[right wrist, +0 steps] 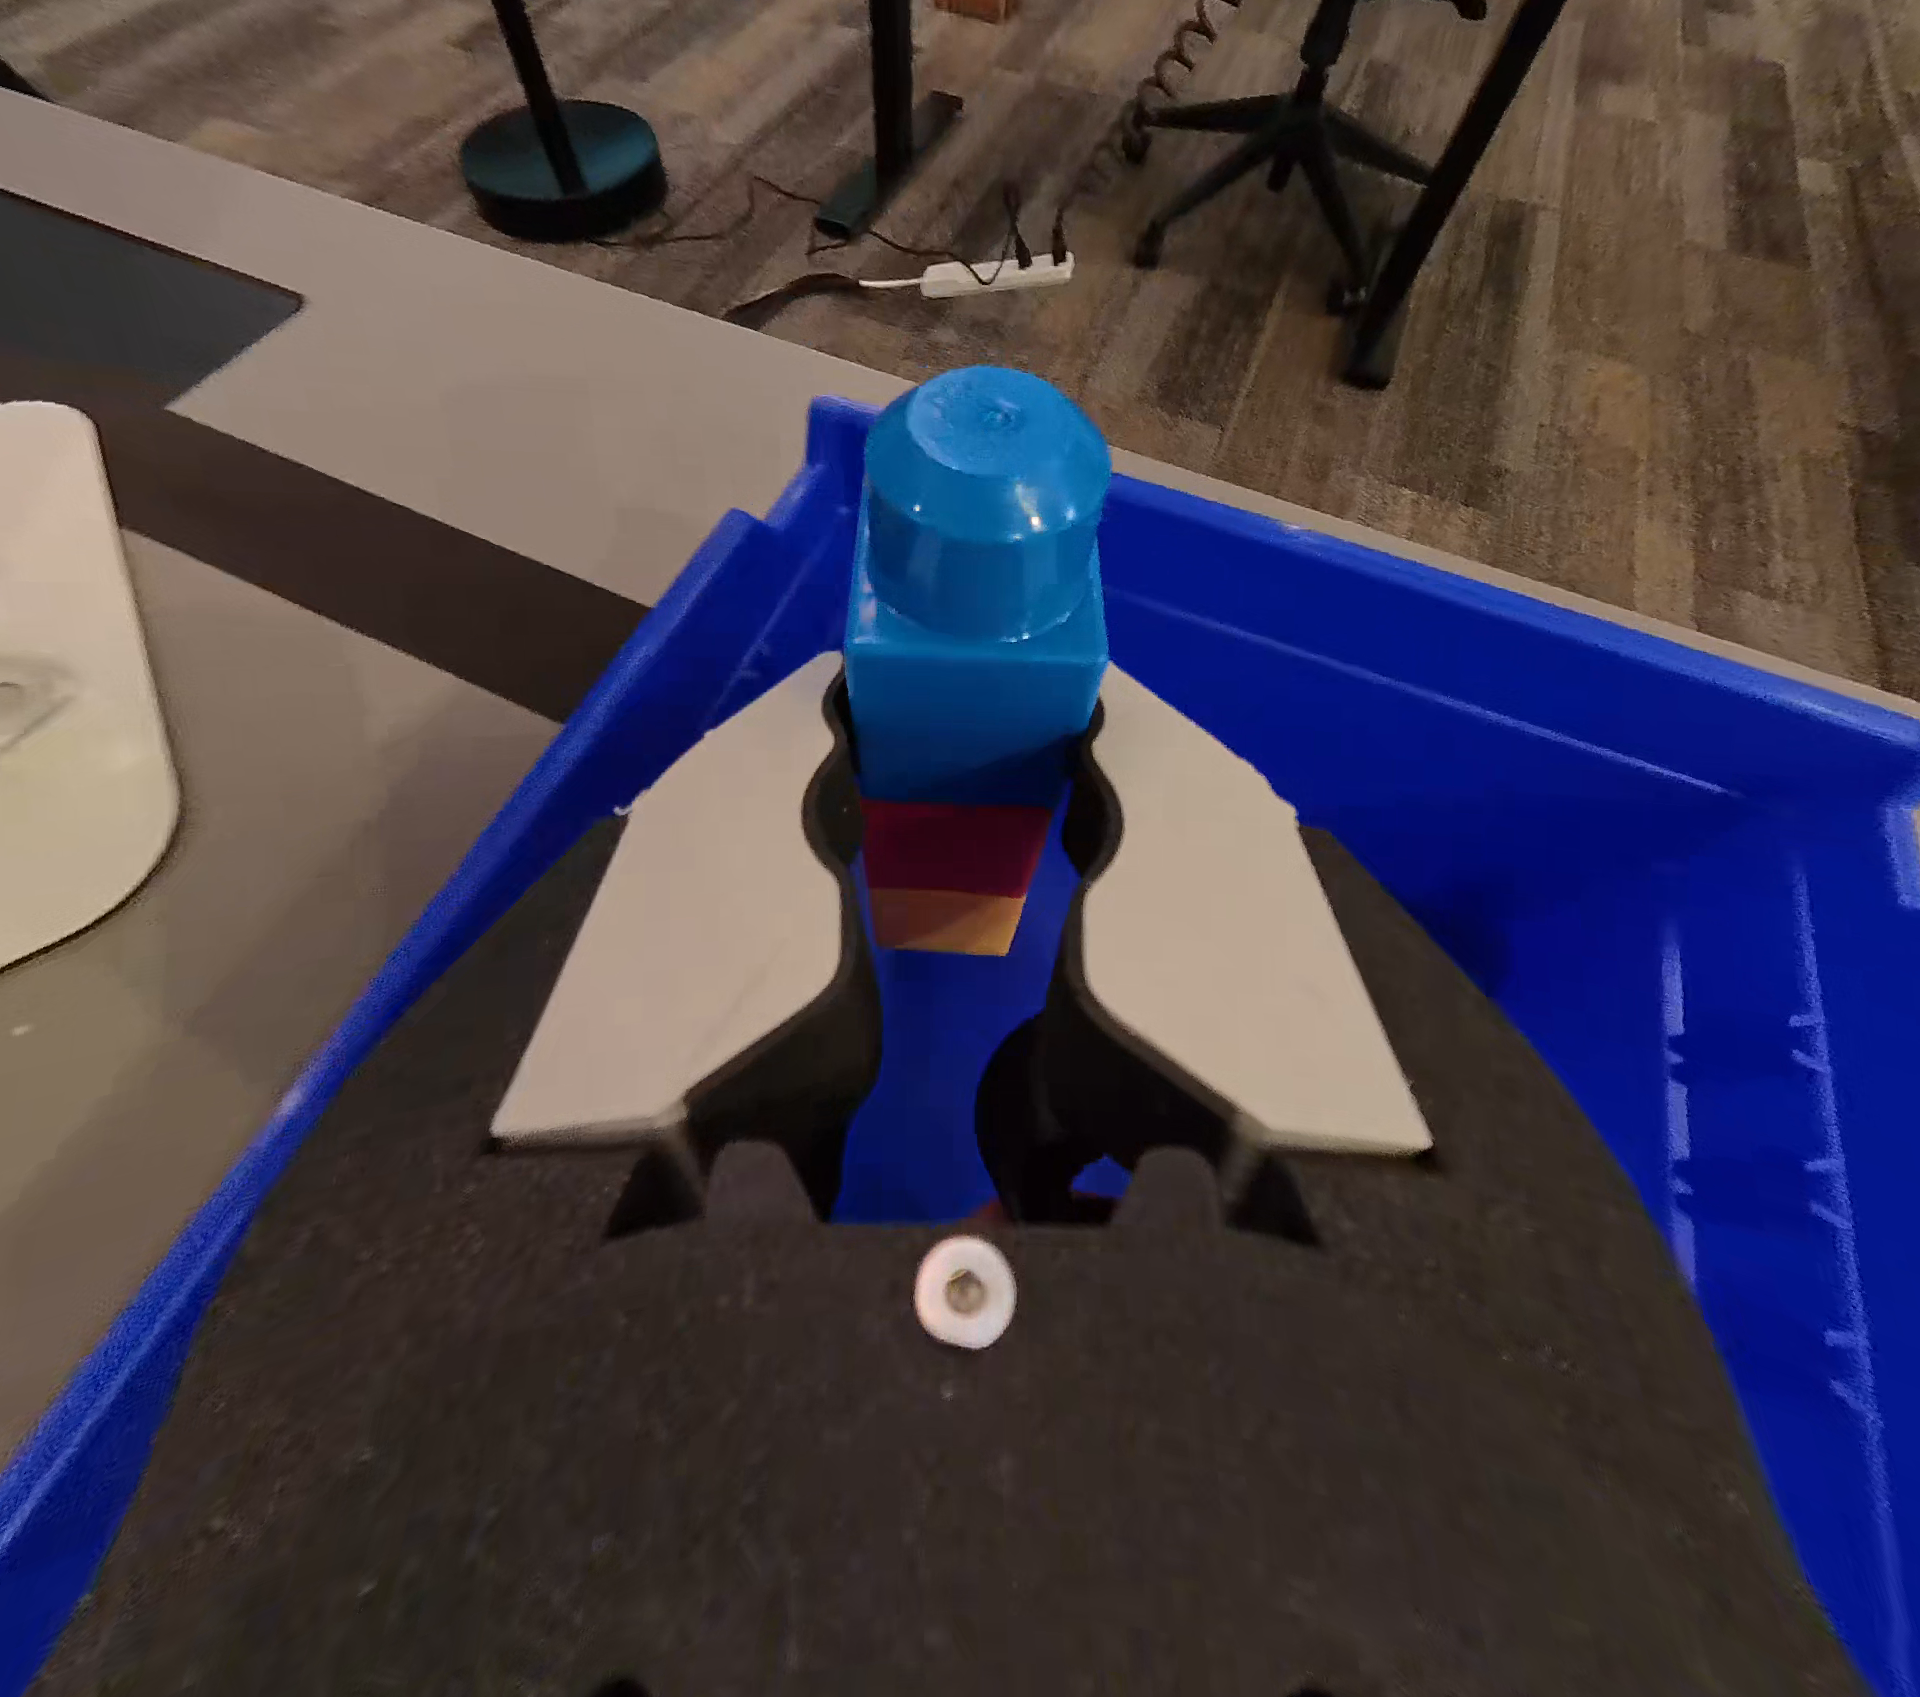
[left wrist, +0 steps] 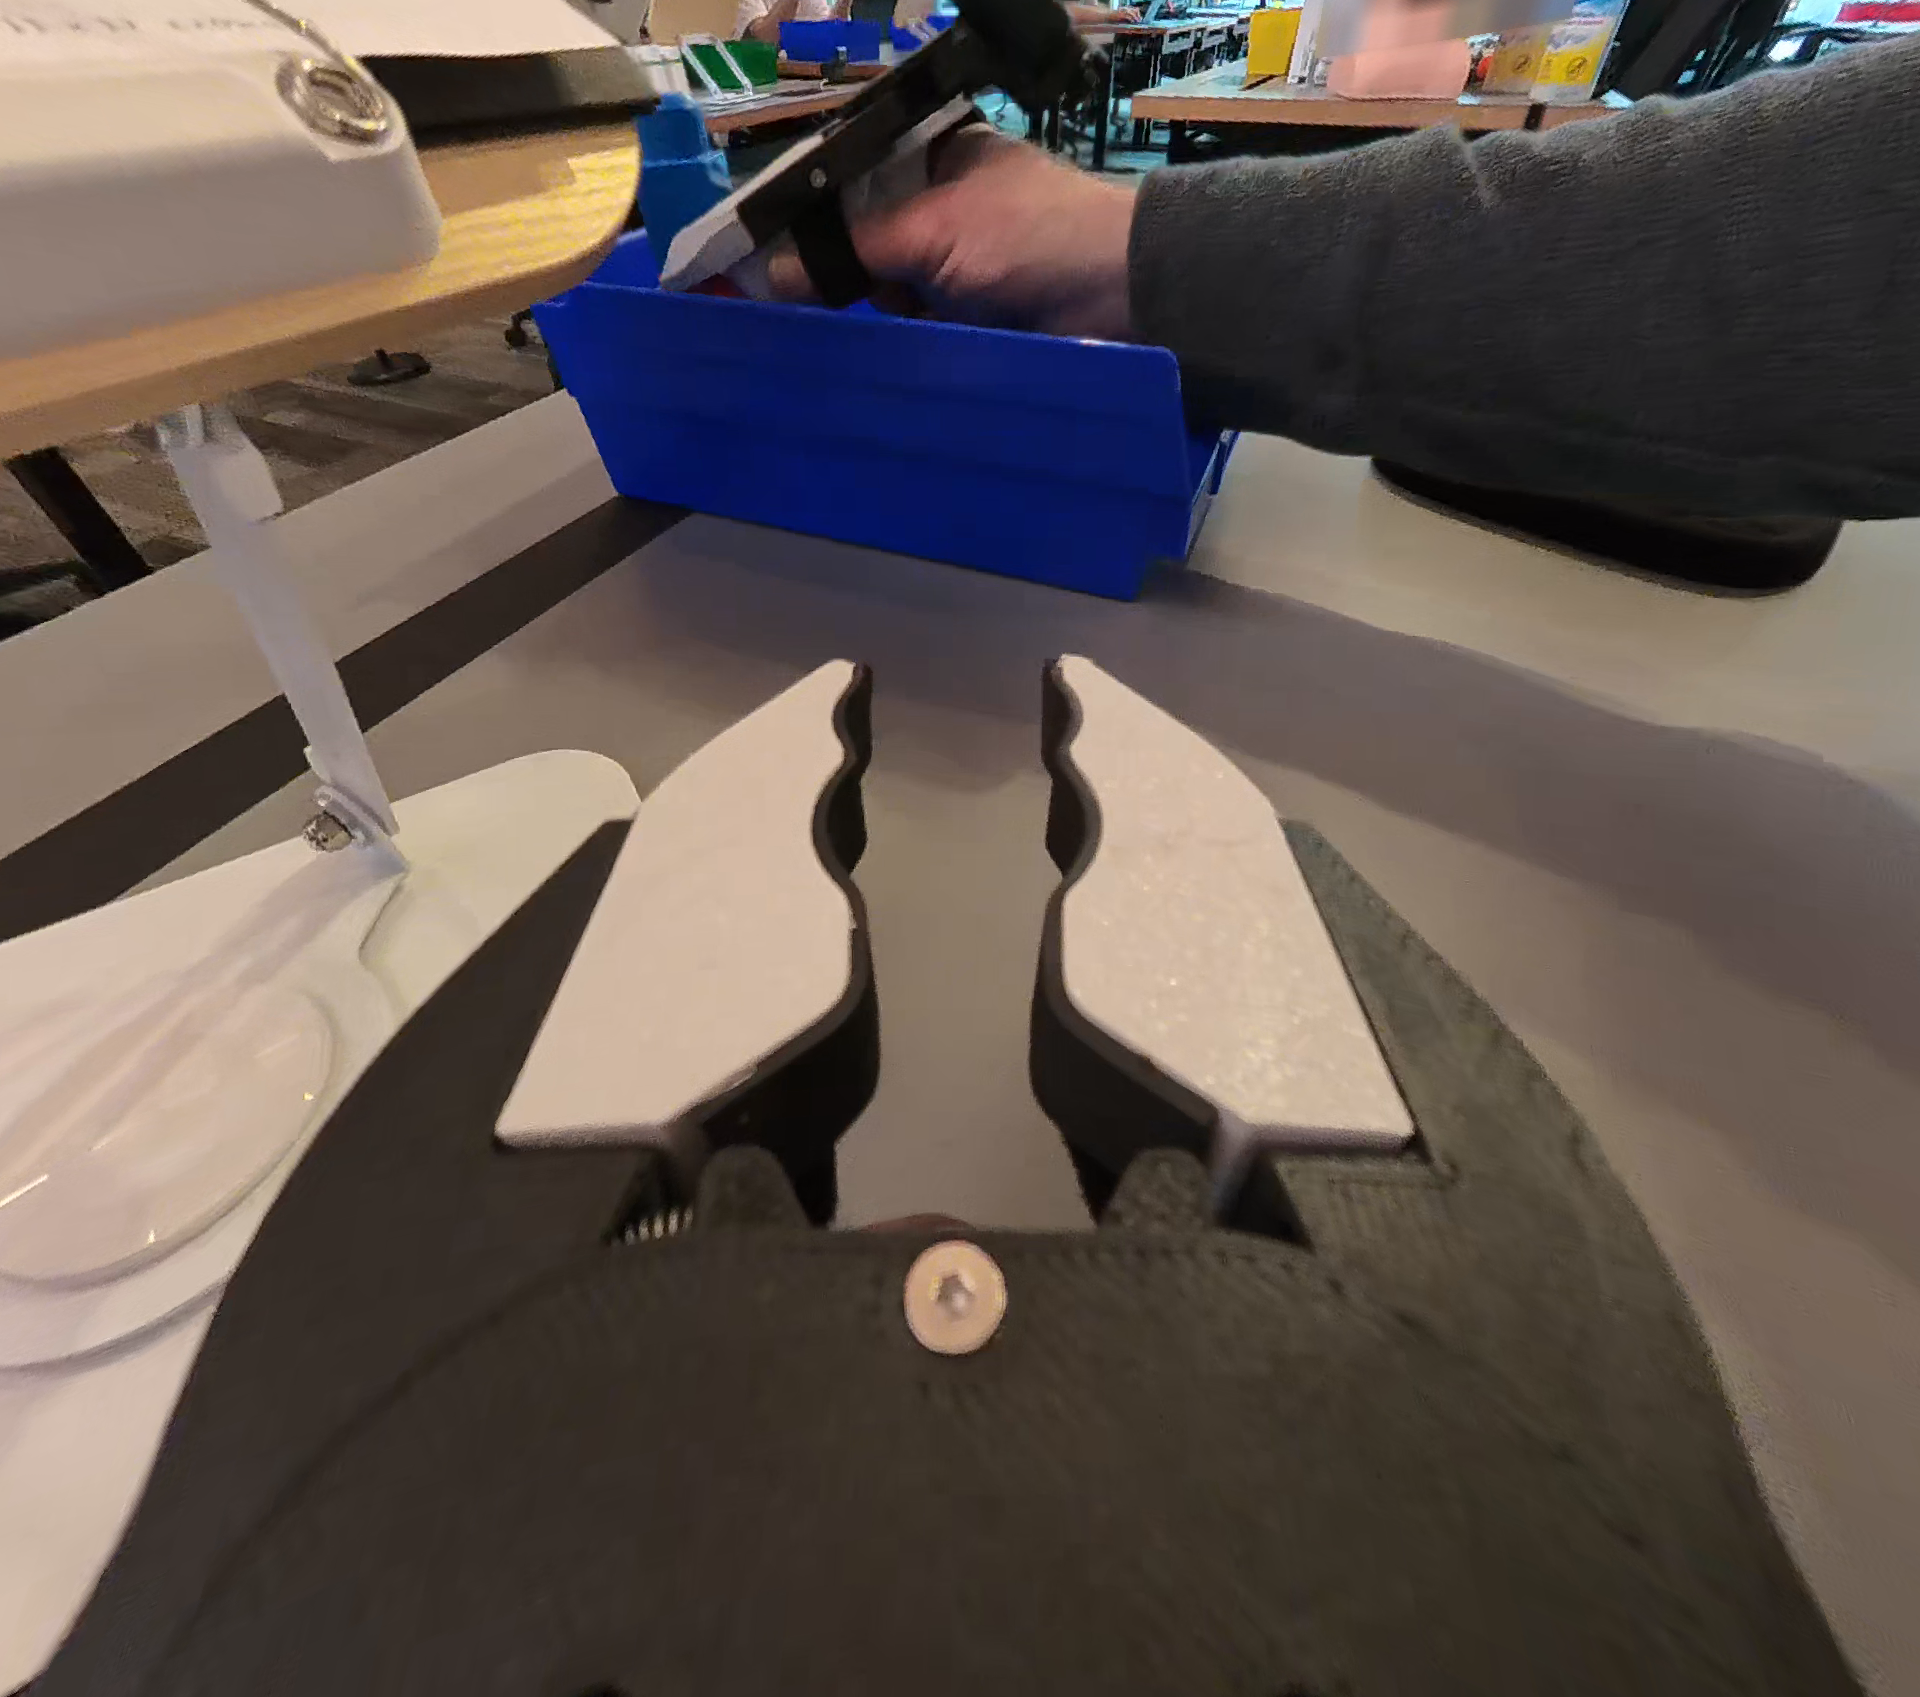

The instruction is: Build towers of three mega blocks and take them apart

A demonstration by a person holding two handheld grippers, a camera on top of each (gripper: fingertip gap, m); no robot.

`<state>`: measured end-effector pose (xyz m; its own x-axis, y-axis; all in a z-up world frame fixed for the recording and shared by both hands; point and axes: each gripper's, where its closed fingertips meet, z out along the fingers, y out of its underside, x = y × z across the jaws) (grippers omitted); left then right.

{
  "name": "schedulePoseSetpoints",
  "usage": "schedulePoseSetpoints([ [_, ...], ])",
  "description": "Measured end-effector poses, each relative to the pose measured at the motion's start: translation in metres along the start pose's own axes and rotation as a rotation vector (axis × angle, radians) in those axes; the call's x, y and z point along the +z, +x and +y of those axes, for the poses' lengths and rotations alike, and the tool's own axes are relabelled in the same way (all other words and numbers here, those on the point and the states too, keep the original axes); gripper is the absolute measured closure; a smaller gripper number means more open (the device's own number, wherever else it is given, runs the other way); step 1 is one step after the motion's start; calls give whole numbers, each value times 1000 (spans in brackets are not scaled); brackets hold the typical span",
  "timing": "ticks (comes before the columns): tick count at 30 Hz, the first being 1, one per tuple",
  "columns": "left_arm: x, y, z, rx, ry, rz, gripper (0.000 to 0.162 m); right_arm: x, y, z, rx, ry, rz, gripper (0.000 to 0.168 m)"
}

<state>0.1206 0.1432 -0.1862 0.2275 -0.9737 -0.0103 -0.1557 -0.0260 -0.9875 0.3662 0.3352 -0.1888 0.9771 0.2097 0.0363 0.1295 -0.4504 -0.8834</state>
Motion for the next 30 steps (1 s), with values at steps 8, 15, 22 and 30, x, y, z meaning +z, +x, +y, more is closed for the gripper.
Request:
schedulePoseSetpoints([
  [8,1,0,4,-17,-6,13,131,20,7,14,13,-22,44,132],
  [15,3,0,5,-18,-15,18,129,21,0,30,47,-104,30,124],
  [22,4,-1,5,-19,-13,10,126,-10,0,21,73,-96,38,108],
  [30,0,-4,-1,20,7,-35,124,-124,-35,-25,-67,118,120,122],
])
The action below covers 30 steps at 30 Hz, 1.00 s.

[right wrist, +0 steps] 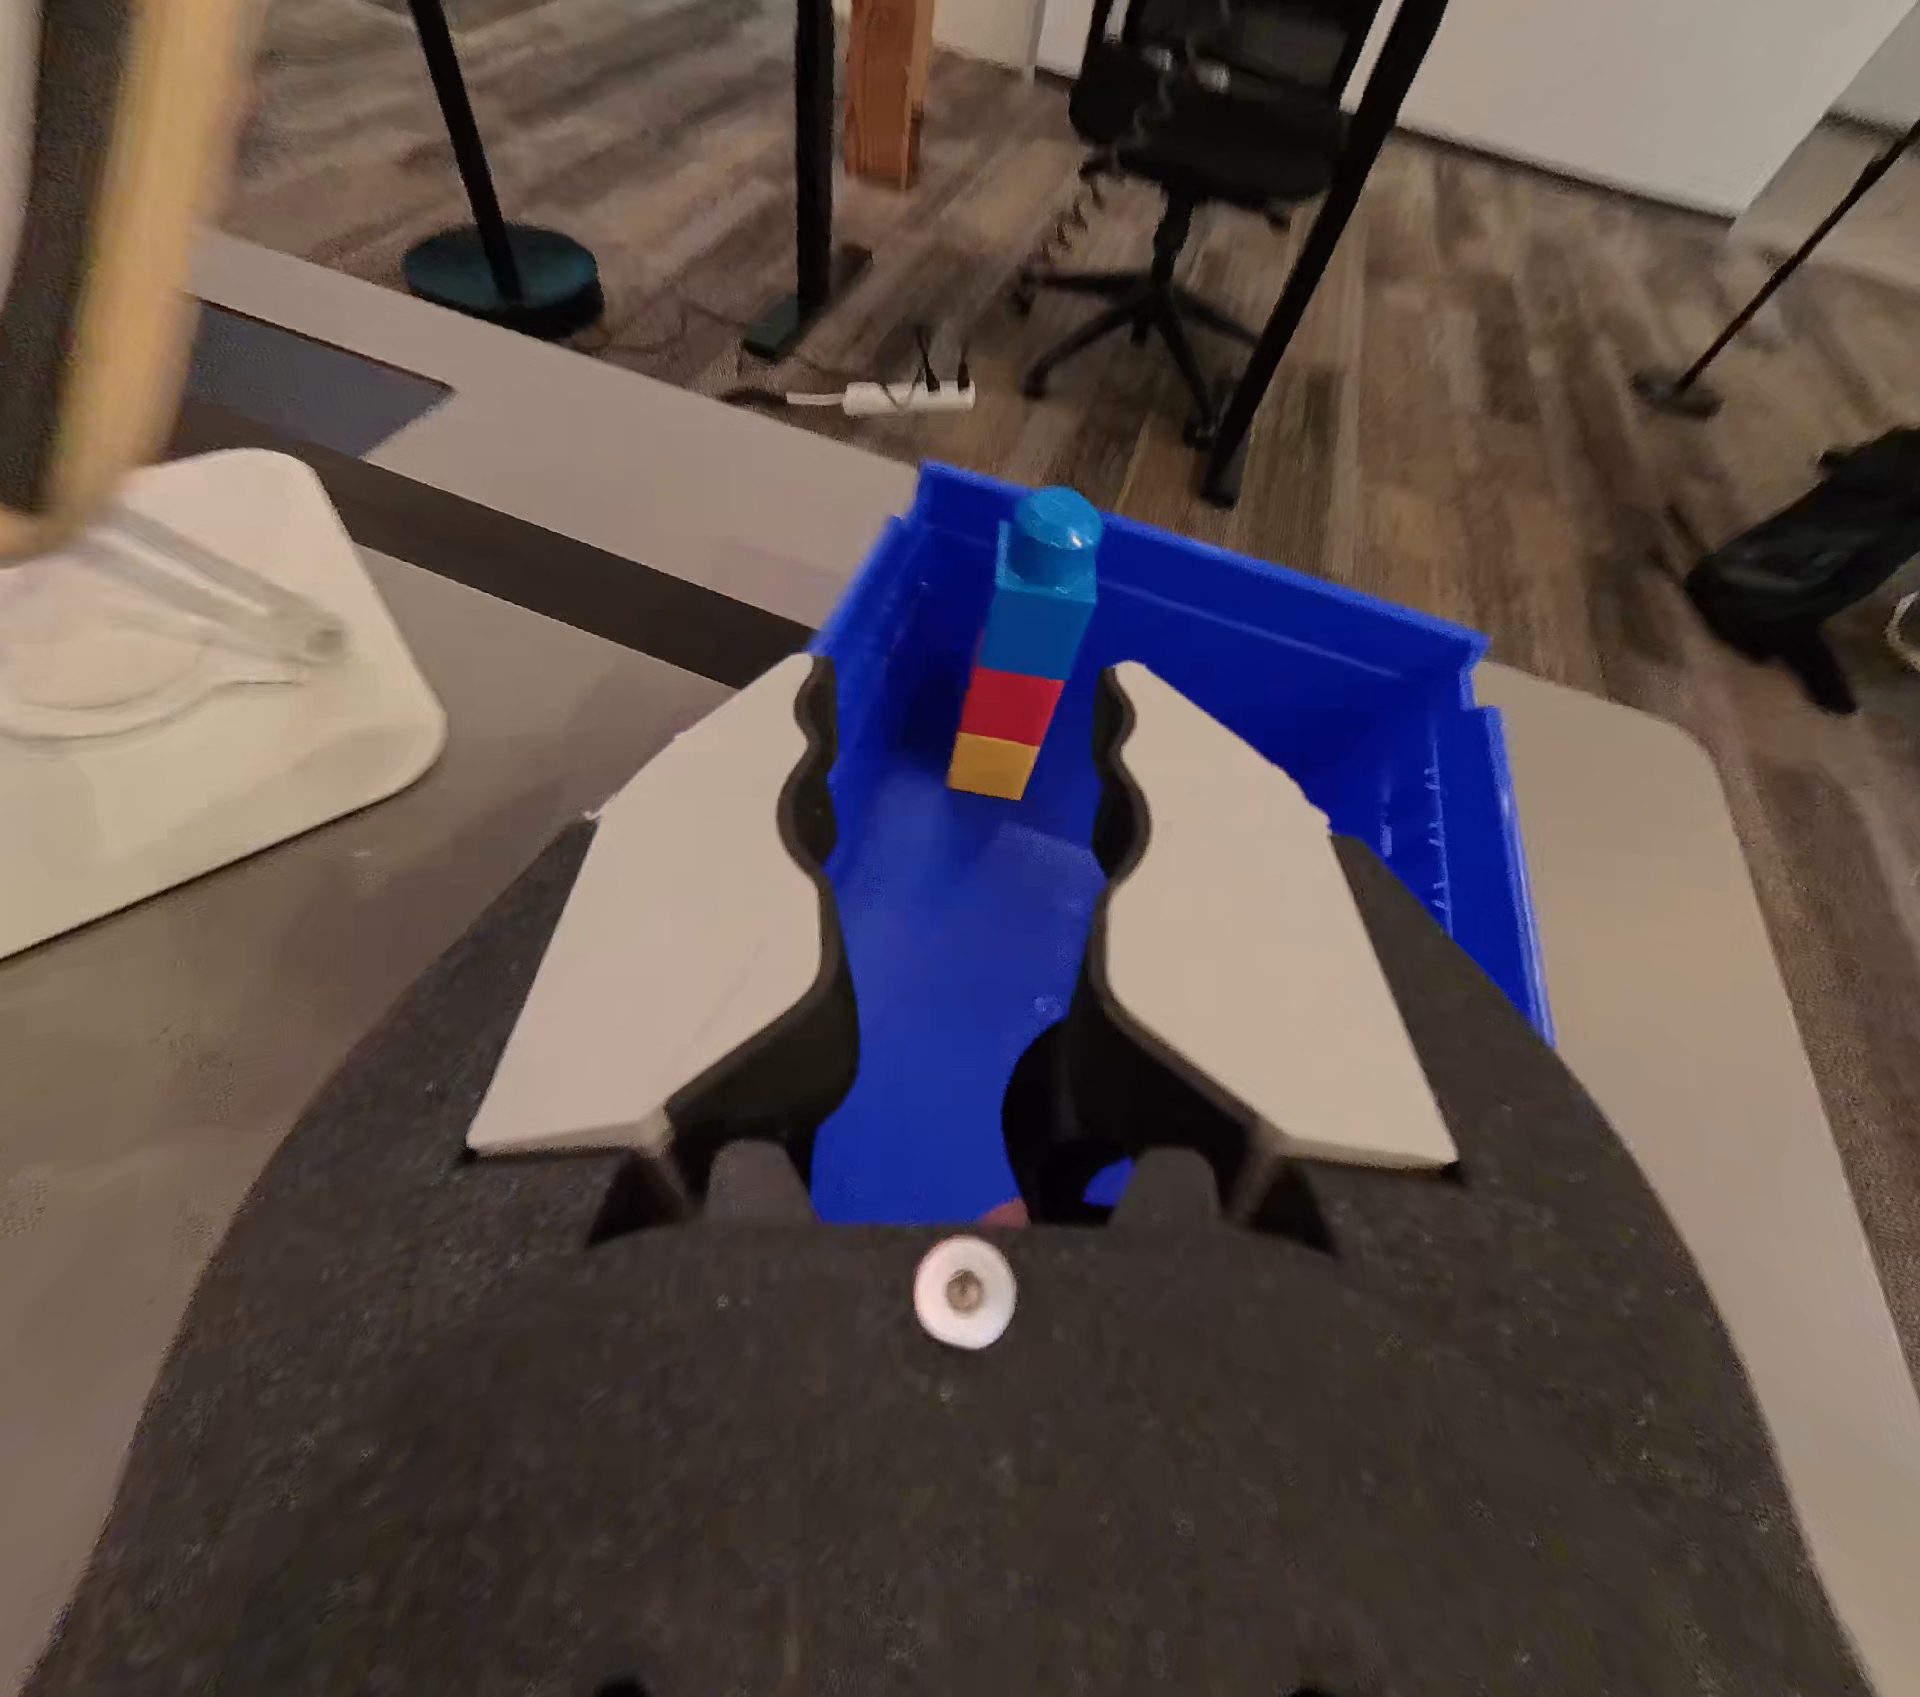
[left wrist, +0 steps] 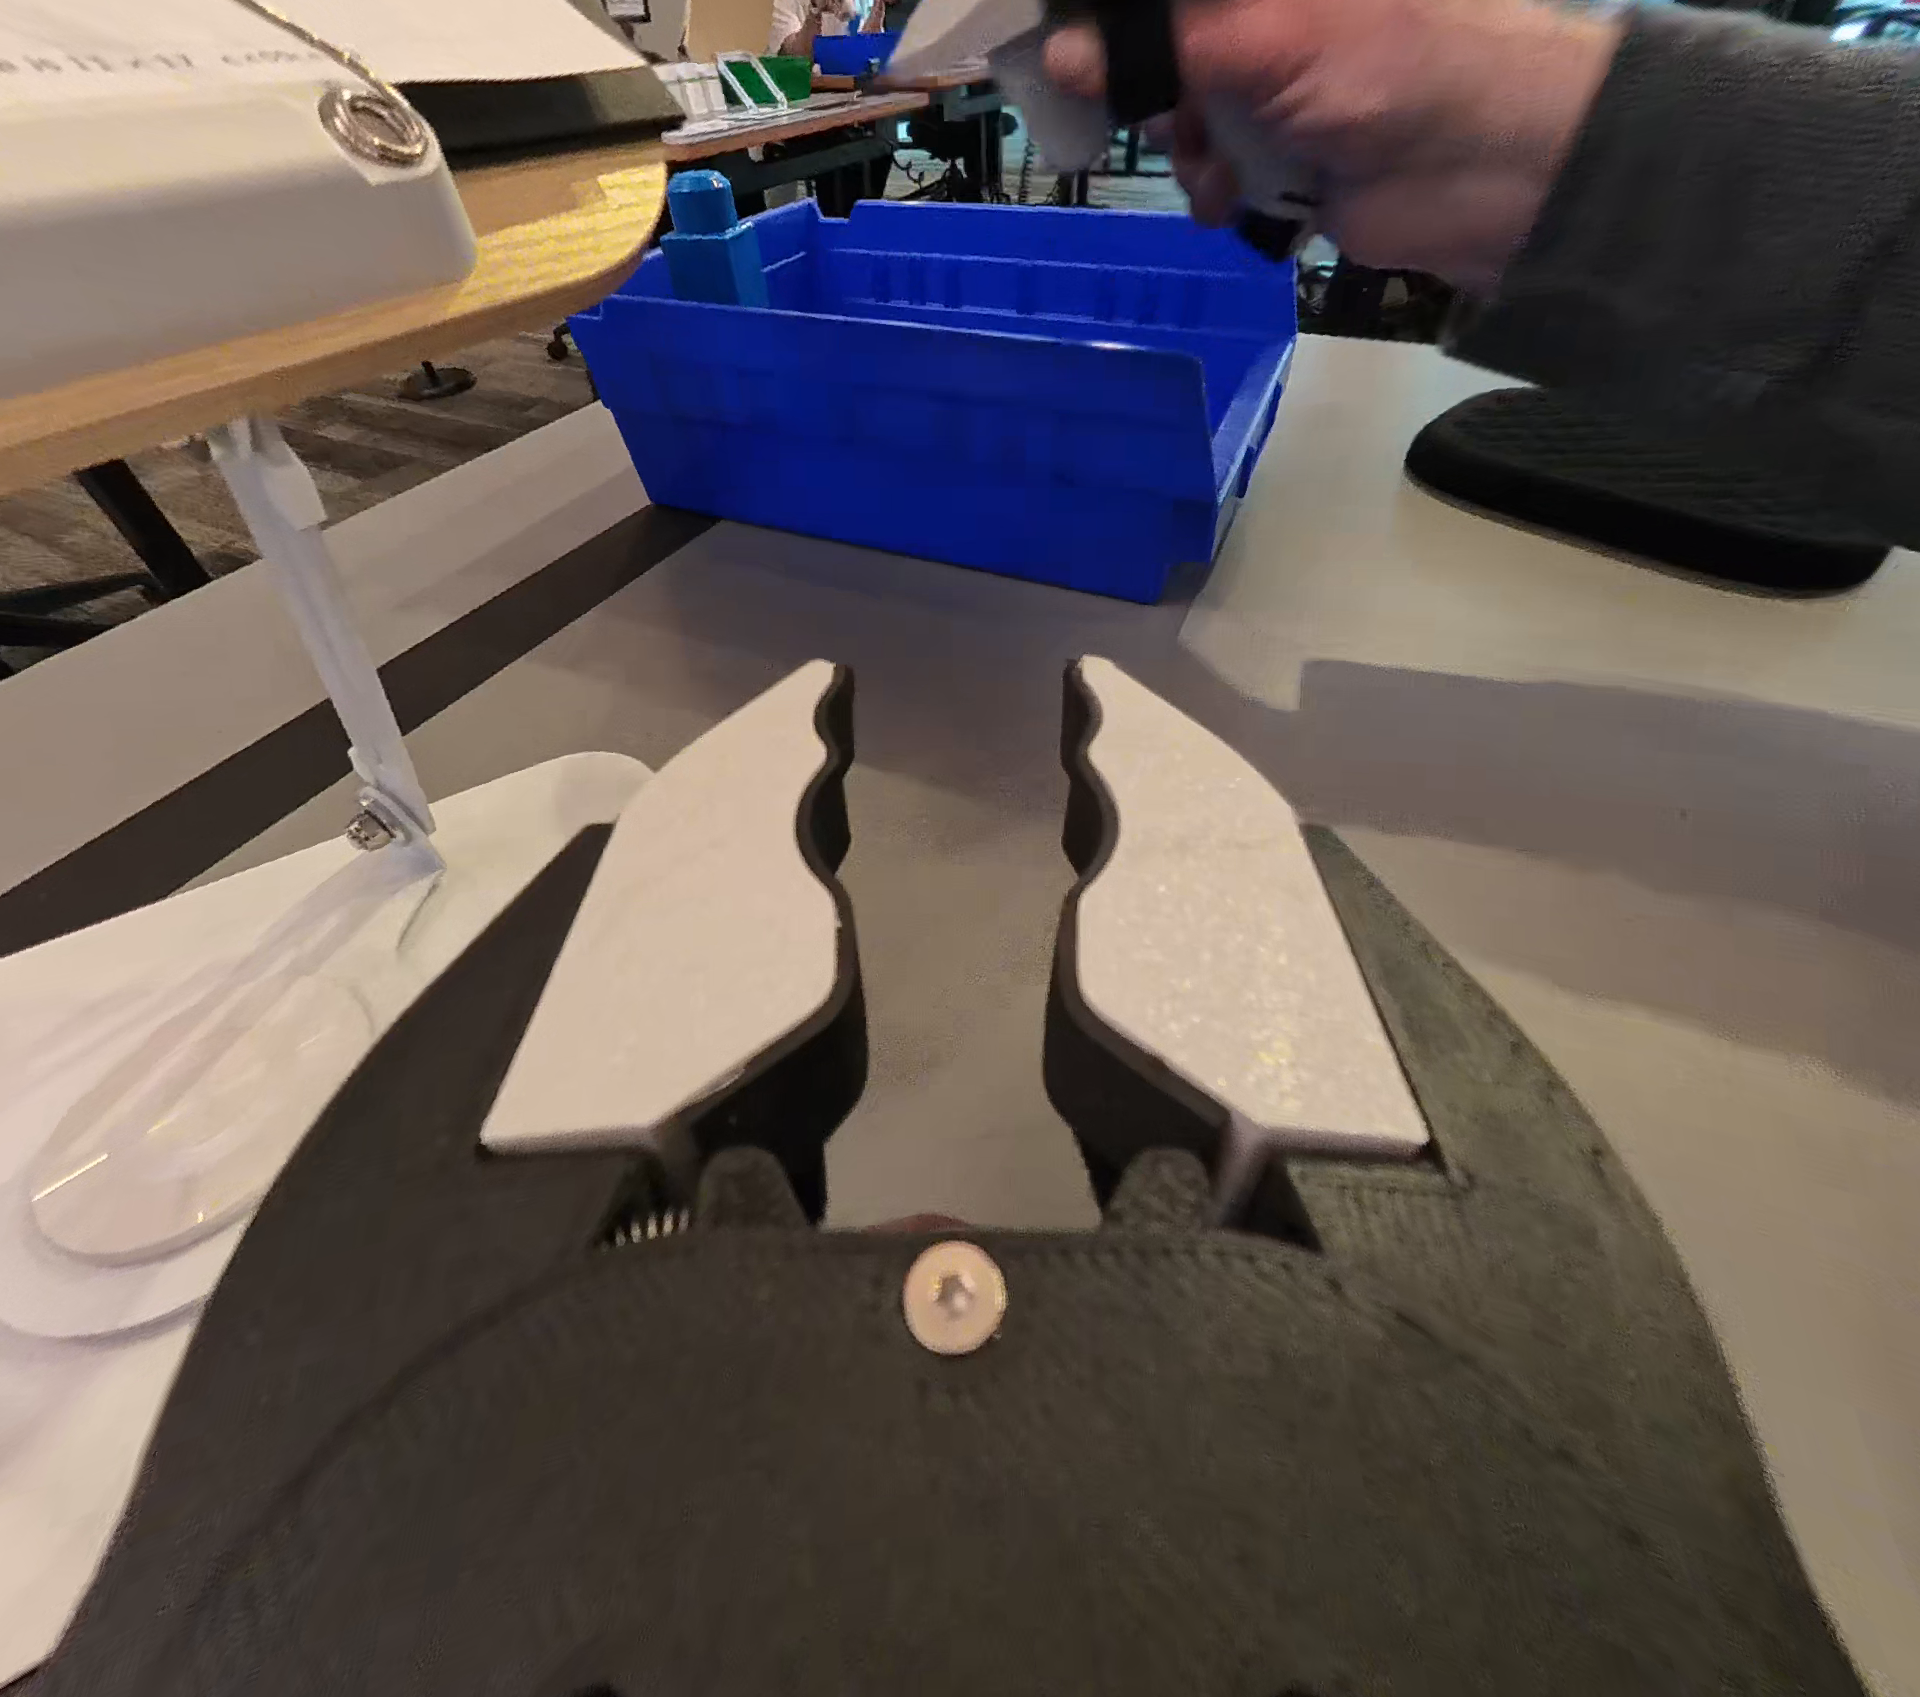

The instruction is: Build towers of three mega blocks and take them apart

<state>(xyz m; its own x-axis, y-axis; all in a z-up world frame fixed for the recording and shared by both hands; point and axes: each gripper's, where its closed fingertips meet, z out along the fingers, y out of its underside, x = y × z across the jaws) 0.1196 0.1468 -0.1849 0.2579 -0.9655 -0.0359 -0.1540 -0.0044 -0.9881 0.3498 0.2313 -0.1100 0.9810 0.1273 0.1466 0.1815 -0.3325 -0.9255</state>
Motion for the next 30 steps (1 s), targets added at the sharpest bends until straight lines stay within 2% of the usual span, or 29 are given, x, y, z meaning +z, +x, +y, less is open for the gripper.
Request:
schedulePoseSetpoints([
  [4,-1,0,1,0,-3,-15,124,-49,-54,-13,-30,95,-38,125],
  [7,-9,-4,-5,-1,11,-36,124,-66,-113,-11,-75,143,-122,127],
  [11,-42,-13,-9,60,-39,-60,123,-64,-177,11,-66,170,-249,128],
  [14,-92,-36,-20,118,-70,-131,123,-50,-211,37,-65,145,-334,128],
  [16,-131,-56,-27,167,-108,-183,130,-42,-226,51,-66,144,-372,129],
  [22,-238,-153,-24,237,-318,-434,126,-26,-253,81,-133,97,-426,129],
  [24,-256,-178,-13,139,-389,-456,124,-26,-254,81,-147,103,-423,129],
  [25,-264,-191,-6,115,-431,-484,118,-26,-254,82,-149,98,-428,129],
  [30,-273,-234,19,205,-581,-525,119,-25,-255,84,-141,80,-447,127],
])
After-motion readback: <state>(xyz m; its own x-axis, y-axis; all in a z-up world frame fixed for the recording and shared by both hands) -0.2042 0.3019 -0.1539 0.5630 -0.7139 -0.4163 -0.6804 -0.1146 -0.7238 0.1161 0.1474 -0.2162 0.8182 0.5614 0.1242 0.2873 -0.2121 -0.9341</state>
